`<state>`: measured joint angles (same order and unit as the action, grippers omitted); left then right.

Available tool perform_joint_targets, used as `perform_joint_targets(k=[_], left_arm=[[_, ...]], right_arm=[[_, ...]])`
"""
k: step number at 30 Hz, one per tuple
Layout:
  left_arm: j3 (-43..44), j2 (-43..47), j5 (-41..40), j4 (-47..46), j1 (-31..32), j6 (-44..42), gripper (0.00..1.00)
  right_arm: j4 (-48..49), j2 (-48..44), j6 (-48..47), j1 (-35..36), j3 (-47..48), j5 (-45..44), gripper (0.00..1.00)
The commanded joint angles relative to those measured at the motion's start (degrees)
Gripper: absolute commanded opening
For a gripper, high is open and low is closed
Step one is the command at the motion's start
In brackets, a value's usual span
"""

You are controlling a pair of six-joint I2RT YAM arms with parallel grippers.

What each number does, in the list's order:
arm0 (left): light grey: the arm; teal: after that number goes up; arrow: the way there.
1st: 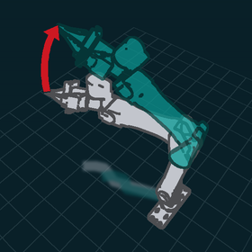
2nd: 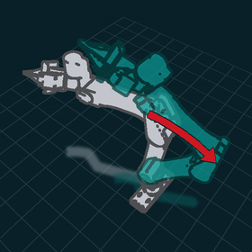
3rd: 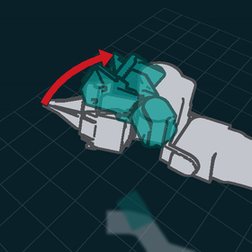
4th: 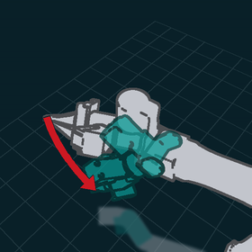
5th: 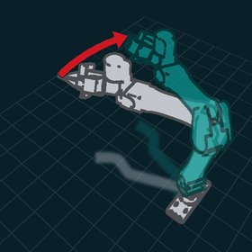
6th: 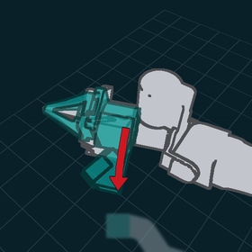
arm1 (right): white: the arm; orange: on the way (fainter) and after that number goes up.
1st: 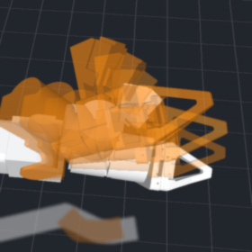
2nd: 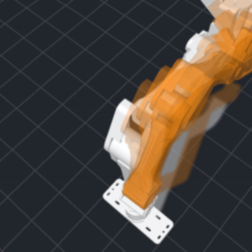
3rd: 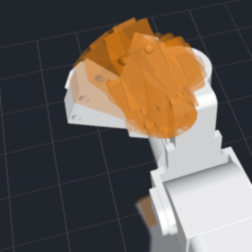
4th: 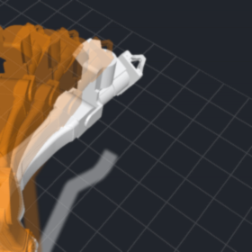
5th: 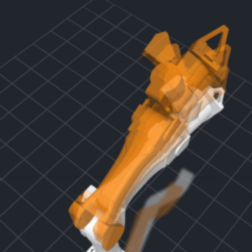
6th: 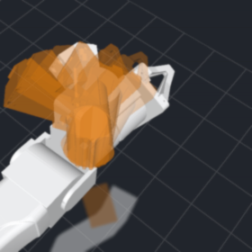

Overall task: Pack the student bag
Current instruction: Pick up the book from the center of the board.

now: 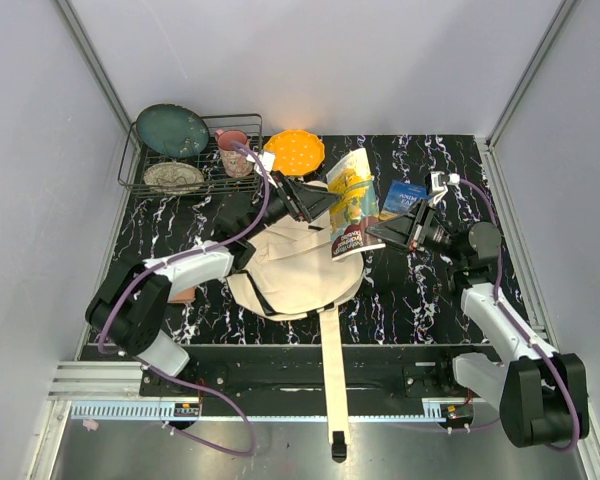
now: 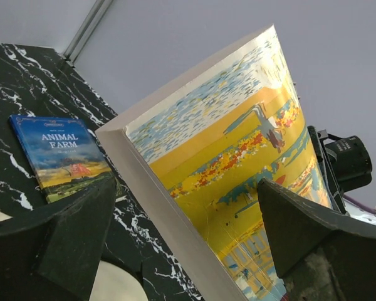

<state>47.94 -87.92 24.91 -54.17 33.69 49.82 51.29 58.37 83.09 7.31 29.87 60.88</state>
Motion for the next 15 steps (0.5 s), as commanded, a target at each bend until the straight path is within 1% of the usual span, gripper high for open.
perform_joint_targets(k=[1,2,3,5,6,8,9,10,11,12,13,14,15], left_arm=[[3.0,-3.7,4.0,-8.8,0.7,2.6,0.99],[3.2,-4.3,4.9,-10.2,0.7,3.3,0.99],[3.4,-4.8,5.7,-13.3,0.8,4.6,0.99],[3.4,-5.6,7.0,-15.9,0.8,5.5,0.99],[3.3,-5.8,7.3,-17.9,0.8,6.2,0.99],[3.3,-6.0,8.5,-19.6,0.8,7.0,0.99],[3.4,-5.9,9.0,-21.0,0.7,7.6,0.99],[3.3,-6.0,9.5,-21.5,0.8,7.8,0.99],[3.3,-5.9,9.6,-22.0,0.8,8.1,0.99],[3.2,-5.9,9.9,-23.0,0.8,8.4,0.99],[3.1,-5.7,10.3,-23.5,0.8,8.7,0.99],[2.9,-5.6,10.3,-24.0,0.7,8.9,0.95],[2.8,-5.2,10.3,-24.1,0.8,9.1,0.91]], right_arm=[[17.0,1.5,6.0,0.6,1.6,0.2,0.0],[17.2,1.6,6.1,0.7,1.5,0.1,0.0],[16.0,1.6,5.3,0.6,1.5,0.1,0.0],[13.4,1.0,3.4,0.6,1.7,-0.1,0.0],[9.6,0.6,0.9,0.6,1.8,-0.2,0.0],[4.9,-0.8,-2.2,0.6,2.2,-0.8,0.0],[-0.7,-1.3,-5.9,0.6,2.6,-1.2,0.0],[-3.7,-2.4,-7.9,0.6,3.3,-1.5,0.0],[-10.1,-2.9,-9.9,0.7,3.8,-2.3,0.0],[-13.2,-3.3,-13.9,0.7,4.3,-3.0,0.0],[-16.3,-4.0,-15.8,0.6,5.2,-3.7,0.0],[-22.1,-4.3,-17.6,0.6,5.6,-5.1,0.0],[-25.1,-4.5,-21.2,0.6,6.1,-6.0,0.0]])
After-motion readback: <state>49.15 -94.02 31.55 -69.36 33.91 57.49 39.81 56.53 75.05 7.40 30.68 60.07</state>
